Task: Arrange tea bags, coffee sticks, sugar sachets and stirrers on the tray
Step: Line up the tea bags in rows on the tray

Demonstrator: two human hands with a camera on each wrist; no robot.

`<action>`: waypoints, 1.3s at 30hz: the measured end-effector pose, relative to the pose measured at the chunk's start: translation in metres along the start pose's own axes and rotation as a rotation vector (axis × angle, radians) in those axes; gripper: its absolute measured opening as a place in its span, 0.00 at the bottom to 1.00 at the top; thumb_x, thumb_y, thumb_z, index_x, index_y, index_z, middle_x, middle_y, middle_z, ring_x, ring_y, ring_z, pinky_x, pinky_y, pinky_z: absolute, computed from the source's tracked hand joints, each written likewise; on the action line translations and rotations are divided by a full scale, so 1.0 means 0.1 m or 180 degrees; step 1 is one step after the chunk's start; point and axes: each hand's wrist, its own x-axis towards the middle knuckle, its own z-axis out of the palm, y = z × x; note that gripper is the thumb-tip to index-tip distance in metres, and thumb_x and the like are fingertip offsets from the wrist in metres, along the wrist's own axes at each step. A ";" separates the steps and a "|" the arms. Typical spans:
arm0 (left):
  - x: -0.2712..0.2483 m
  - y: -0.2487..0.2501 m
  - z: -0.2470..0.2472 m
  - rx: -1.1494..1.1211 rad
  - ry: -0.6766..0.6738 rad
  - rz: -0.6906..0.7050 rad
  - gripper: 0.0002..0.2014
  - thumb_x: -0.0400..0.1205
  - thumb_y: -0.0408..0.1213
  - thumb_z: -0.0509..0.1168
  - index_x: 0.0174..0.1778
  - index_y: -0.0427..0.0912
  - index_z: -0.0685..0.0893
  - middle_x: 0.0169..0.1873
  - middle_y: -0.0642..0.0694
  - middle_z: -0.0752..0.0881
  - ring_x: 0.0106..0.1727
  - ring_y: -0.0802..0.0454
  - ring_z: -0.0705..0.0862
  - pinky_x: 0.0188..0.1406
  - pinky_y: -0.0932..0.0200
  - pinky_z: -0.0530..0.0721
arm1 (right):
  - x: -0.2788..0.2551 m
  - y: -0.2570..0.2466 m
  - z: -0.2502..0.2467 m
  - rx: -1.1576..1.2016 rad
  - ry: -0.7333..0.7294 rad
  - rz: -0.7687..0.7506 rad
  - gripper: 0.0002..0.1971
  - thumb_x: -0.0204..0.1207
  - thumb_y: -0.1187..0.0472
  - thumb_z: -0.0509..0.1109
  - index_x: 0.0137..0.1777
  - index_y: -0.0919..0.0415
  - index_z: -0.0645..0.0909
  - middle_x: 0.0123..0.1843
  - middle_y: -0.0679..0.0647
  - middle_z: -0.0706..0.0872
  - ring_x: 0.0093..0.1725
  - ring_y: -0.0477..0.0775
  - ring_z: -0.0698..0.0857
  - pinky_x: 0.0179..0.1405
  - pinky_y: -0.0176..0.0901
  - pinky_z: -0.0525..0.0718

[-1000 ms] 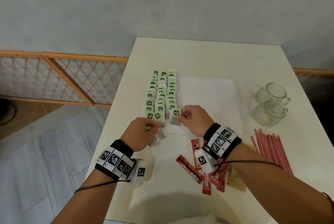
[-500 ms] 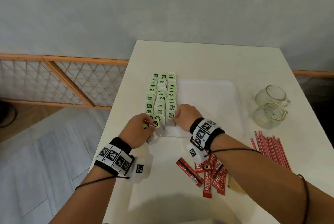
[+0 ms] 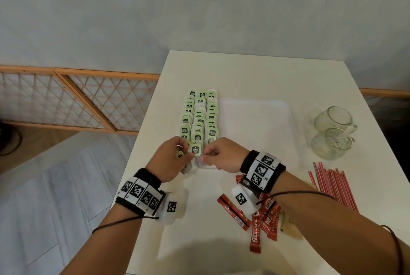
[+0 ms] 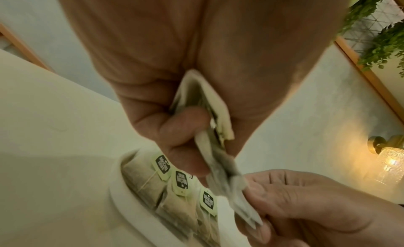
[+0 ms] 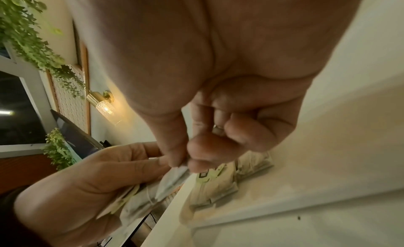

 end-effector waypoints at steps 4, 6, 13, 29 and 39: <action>0.02 -0.12 -0.08 -0.0062 0.0291 -0.0192 0.08 0.82 0.33 0.72 0.49 0.36 0.79 0.33 0.42 0.88 0.20 0.59 0.81 0.23 0.64 0.81 | 0.12 -0.01 -0.05 0.0014 0.0421 0.0057 0.14 0.81 0.55 0.73 0.34 0.59 0.84 0.31 0.54 0.82 0.29 0.50 0.79 0.33 0.42 0.80; 0.03 -0.20 -0.13 -0.0078 0.0312 -0.0314 0.08 0.82 0.36 0.72 0.49 0.39 0.80 0.31 0.41 0.90 0.23 0.54 0.83 0.29 0.55 0.86 | 0.18 -0.02 -0.05 -0.0043 0.0607 0.0074 0.16 0.80 0.54 0.73 0.36 0.66 0.85 0.31 0.56 0.82 0.29 0.50 0.78 0.33 0.41 0.78; 0.02 -0.38 -0.22 -0.0191 0.0506 -0.0789 0.06 0.81 0.34 0.71 0.50 0.37 0.83 0.35 0.39 0.91 0.23 0.56 0.82 0.24 0.61 0.79 | 0.34 -0.11 0.21 -0.0493 0.0370 0.0256 0.16 0.80 0.58 0.72 0.33 0.65 0.89 0.27 0.51 0.86 0.21 0.40 0.77 0.27 0.28 0.75; 0.02 -0.27 -0.13 -0.0651 0.0459 -0.0525 0.07 0.84 0.35 0.71 0.48 0.33 0.84 0.34 0.38 0.86 0.29 0.45 0.83 0.23 0.58 0.83 | 0.26 -0.25 0.23 -0.0530 0.0592 0.0108 0.23 0.84 0.46 0.68 0.42 0.67 0.87 0.38 0.64 0.89 0.38 0.63 0.86 0.44 0.51 0.86; 0.03 -0.10 -0.03 -0.0814 0.0203 -0.0199 0.07 0.83 0.38 0.72 0.53 0.40 0.85 0.34 0.43 0.87 0.24 0.56 0.81 0.23 0.63 0.81 | 0.04 -0.08 0.13 0.0225 0.0241 -0.0109 0.09 0.83 0.60 0.71 0.60 0.57 0.90 0.44 0.59 0.91 0.30 0.44 0.82 0.37 0.39 0.84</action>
